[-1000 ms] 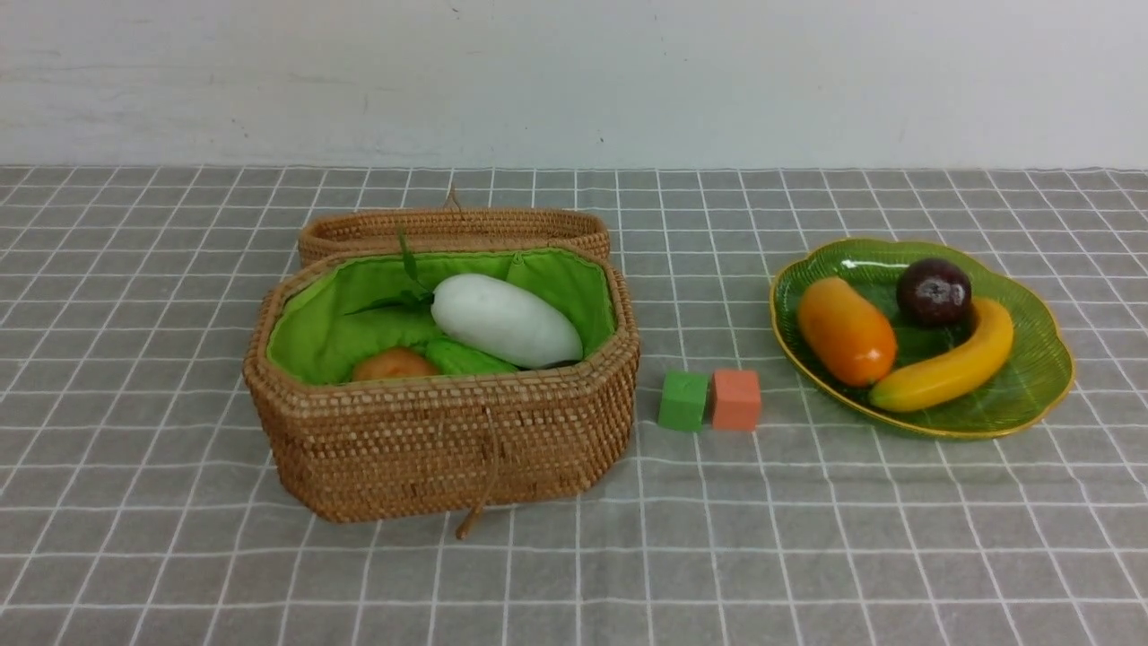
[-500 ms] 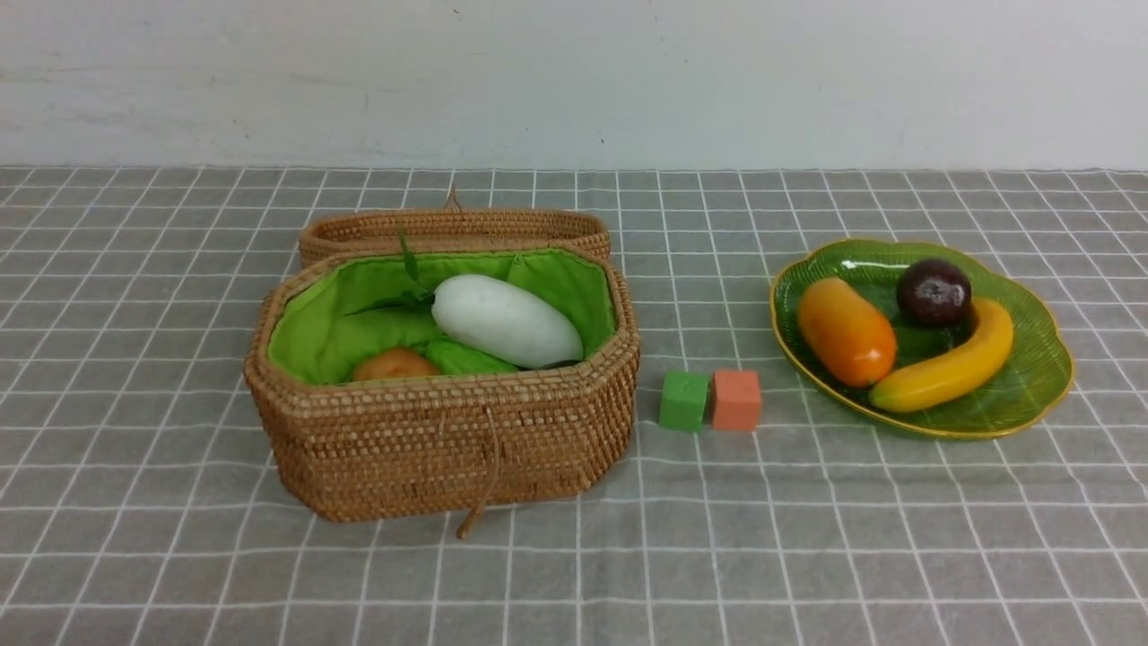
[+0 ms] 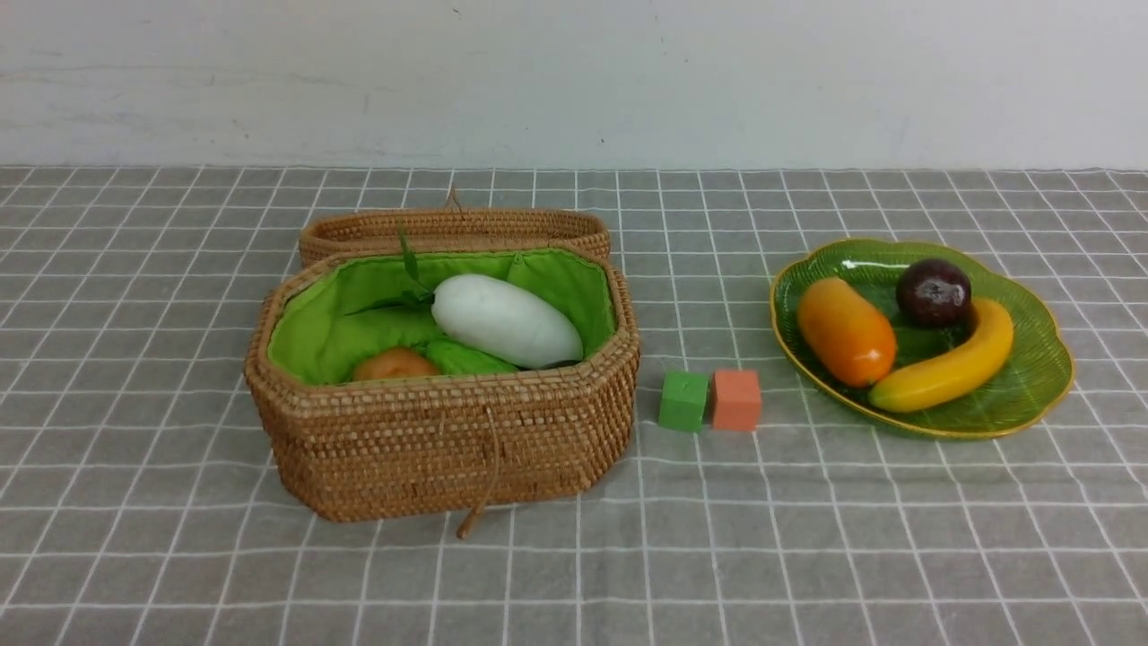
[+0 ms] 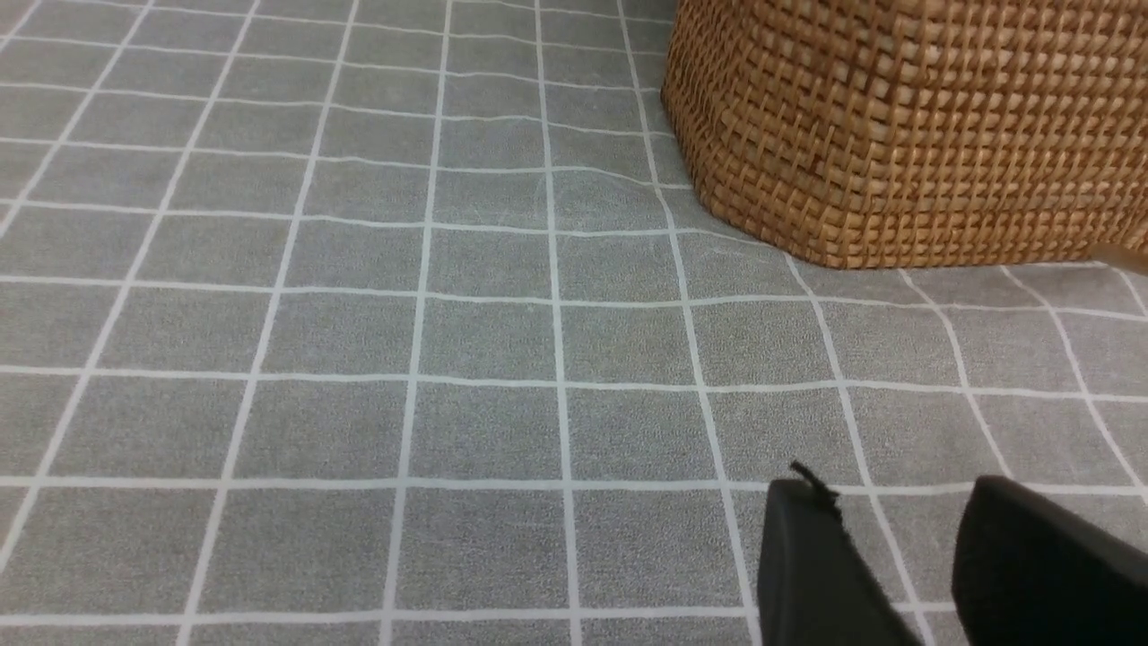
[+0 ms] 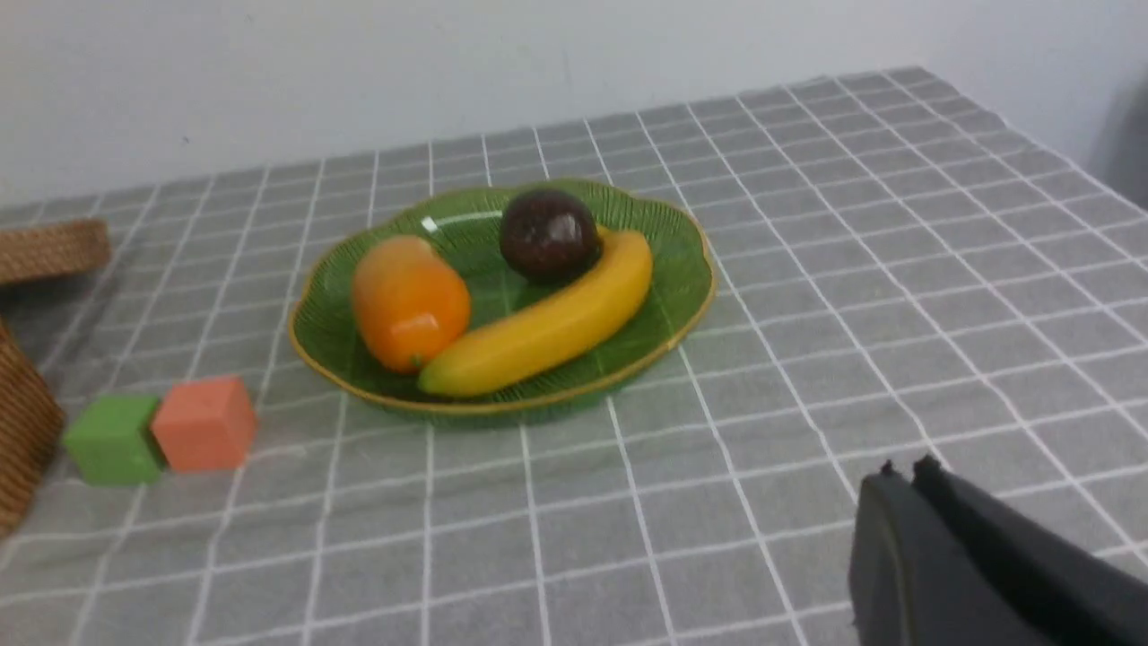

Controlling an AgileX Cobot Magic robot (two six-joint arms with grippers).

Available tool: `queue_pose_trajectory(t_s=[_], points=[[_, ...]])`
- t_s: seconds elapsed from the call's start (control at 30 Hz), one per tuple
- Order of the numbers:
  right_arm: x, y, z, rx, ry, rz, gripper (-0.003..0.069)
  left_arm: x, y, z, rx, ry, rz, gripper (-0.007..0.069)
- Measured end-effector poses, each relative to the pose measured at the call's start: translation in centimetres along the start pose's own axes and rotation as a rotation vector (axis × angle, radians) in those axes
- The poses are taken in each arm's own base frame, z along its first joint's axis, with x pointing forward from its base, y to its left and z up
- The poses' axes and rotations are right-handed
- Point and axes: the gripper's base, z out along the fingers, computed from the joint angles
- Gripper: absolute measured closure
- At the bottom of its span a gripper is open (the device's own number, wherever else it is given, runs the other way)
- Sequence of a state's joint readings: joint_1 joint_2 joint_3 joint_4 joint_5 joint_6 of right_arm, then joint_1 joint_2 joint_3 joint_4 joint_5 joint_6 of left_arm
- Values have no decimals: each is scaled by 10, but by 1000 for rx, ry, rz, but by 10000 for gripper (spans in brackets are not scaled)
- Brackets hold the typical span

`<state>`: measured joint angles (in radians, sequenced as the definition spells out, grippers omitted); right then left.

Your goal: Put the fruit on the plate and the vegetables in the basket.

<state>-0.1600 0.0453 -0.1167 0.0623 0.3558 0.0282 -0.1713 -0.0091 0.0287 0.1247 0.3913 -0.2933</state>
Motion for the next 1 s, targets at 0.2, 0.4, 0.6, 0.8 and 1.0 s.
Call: queue_pose_trajectory(t_s=[0.2, 0.4, 0.6, 0.8, 1.0], points=[[43, -4, 8, 7, 107, -33, 649, 0, 0, 0, 0, 1, 0, 386], [43, -4, 8, 0, 110, -153, 644, 0, 0, 0, 0, 0, 0, 386], [44, -3, 8, -6, 110, -174, 638, 0, 0, 0, 0, 0, 0, 386], [44, -3, 8, -13, 109, -152, 631, 0, 0, 0, 0, 0, -1, 386], [44, -3, 8, -14, 109, -150, 623, 0, 0, 0, 0, 0, -1, 386]])
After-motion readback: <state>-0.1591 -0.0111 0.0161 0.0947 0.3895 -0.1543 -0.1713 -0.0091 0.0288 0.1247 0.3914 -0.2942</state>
